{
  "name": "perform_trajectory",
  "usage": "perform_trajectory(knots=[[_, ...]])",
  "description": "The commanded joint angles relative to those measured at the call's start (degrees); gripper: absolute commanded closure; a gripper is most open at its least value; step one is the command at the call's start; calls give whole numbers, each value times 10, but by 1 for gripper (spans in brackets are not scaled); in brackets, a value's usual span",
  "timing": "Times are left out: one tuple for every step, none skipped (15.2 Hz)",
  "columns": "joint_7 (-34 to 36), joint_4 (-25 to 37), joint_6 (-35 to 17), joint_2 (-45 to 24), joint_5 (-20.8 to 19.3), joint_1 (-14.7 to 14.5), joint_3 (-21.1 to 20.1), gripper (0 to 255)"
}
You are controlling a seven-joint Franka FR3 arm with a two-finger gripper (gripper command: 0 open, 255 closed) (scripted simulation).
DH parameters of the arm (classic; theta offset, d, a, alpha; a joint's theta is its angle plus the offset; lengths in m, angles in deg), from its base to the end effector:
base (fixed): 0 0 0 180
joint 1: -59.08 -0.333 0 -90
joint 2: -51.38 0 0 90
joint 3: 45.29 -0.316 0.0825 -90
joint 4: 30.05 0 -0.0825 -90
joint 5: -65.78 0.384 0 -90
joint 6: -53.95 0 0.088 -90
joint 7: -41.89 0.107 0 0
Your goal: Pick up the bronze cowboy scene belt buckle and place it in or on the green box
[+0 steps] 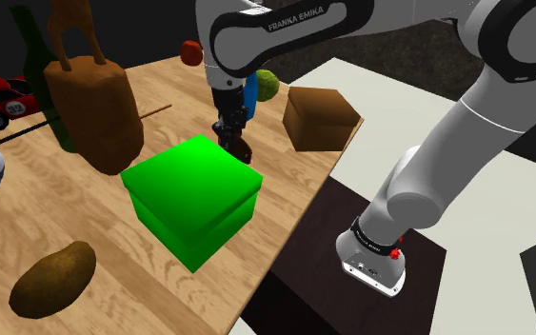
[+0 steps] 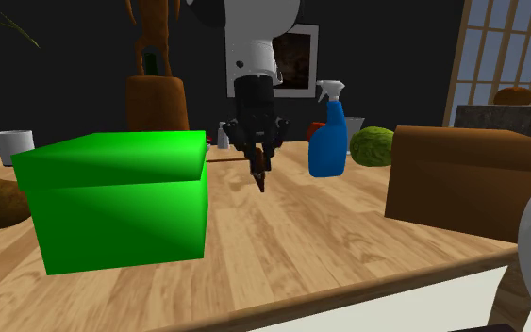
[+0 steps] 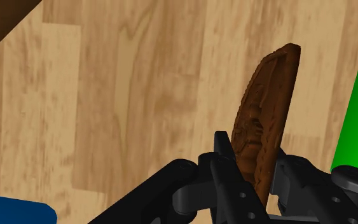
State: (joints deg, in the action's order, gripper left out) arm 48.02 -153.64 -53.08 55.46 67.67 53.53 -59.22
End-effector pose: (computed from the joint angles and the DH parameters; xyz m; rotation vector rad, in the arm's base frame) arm 0.4679 0.1693 0.4122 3.0695 0.3349 -0.3368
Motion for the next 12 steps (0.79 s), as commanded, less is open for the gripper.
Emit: perform_trajectory(knots=[[-1, 9, 16, 6, 1, 0, 0, 255], [-1, 14, 23, 9, 2, 0, 1, 255], [-1, 20, 31, 11, 2, 0, 1, 255], [-2, 25, 39, 14, 3, 0, 1, 255], [-2, 30, 46, 16, 3, 0, 1, 255], [-2, 36, 54, 18, 3, 1, 1, 255], [-2, 42, 62, 20, 3, 1, 2, 255], [-3, 48, 69, 22, 4, 1, 2, 255], [-3, 54, 77, 24, 4, 1, 2, 255], [-3, 60, 84, 25, 4, 1, 2, 255], [-3, 66, 92, 27, 4, 1, 3, 255], [-3, 72, 100, 28, 5, 1, 3, 255]])
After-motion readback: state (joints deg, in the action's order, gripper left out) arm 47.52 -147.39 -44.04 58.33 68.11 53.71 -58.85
